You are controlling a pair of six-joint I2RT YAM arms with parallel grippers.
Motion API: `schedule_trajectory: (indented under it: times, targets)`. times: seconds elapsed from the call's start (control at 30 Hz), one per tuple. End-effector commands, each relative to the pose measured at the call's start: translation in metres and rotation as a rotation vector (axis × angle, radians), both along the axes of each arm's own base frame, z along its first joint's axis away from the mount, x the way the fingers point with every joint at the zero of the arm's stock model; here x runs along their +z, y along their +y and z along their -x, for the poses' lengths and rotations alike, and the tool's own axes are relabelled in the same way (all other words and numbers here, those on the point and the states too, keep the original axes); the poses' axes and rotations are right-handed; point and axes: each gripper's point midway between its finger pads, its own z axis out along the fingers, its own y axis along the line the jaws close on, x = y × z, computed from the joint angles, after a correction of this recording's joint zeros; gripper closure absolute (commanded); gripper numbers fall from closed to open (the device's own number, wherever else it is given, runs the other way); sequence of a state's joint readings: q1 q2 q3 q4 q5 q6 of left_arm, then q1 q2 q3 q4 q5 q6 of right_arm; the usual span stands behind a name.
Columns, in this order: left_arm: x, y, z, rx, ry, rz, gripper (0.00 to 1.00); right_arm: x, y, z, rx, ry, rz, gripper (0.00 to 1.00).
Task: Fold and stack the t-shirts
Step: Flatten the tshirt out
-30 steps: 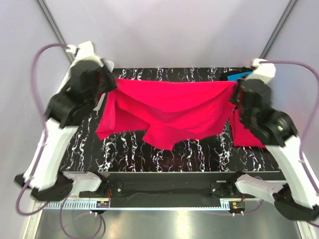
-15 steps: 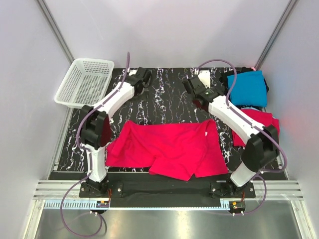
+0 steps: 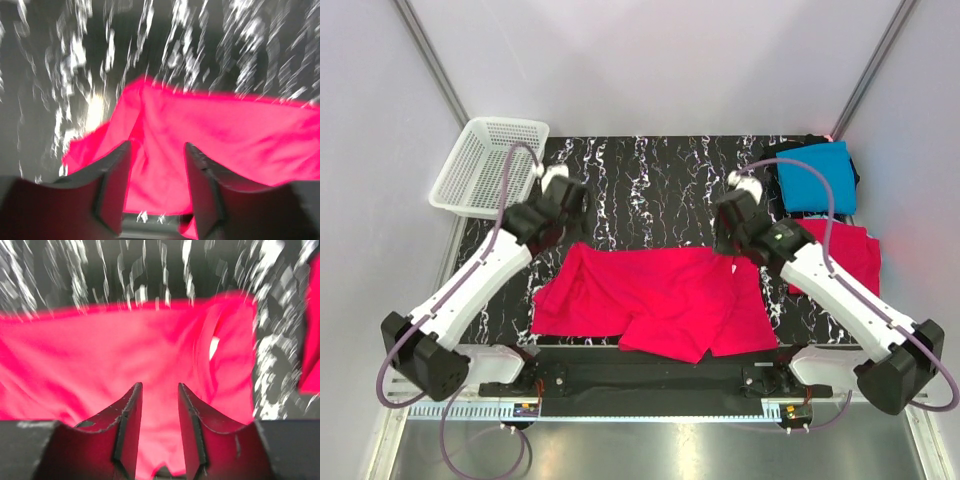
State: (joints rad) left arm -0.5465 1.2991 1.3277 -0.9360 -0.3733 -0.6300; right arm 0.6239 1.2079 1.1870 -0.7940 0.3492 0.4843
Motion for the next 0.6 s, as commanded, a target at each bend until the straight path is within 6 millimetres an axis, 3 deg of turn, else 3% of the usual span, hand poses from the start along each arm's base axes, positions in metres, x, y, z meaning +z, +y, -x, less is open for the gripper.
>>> schedule_trajectory:
  times: [0.0, 0.2, 0.4, 0.57]
  targets:
    - [-0.045, -0.004, 0.043, 0.010, 0.118, 0.073, 0.52, -0.043, 0.018, 0.042, 0.055, 0.167, -0.032, 0.58]
    - [-0.068, 0.006, 0.066, 0.058, 0.129, 0.114, 0.52, -0.069, 0.045, 0.085, 0.114, 0.244, -0.122, 0.58]
    - [-0.103, -0.007, 0.077, 0.015, 0.232, 0.076, 0.49, -0.098, 0.049, 0.127, 0.098, 0.318, -0.111, 0.57]
    - [-0.126, -0.021, 0.082, -0.009, 0.286, 0.085, 0.48, -0.137, 0.050, 0.162, 0.078, 0.413, -0.054, 0.57]
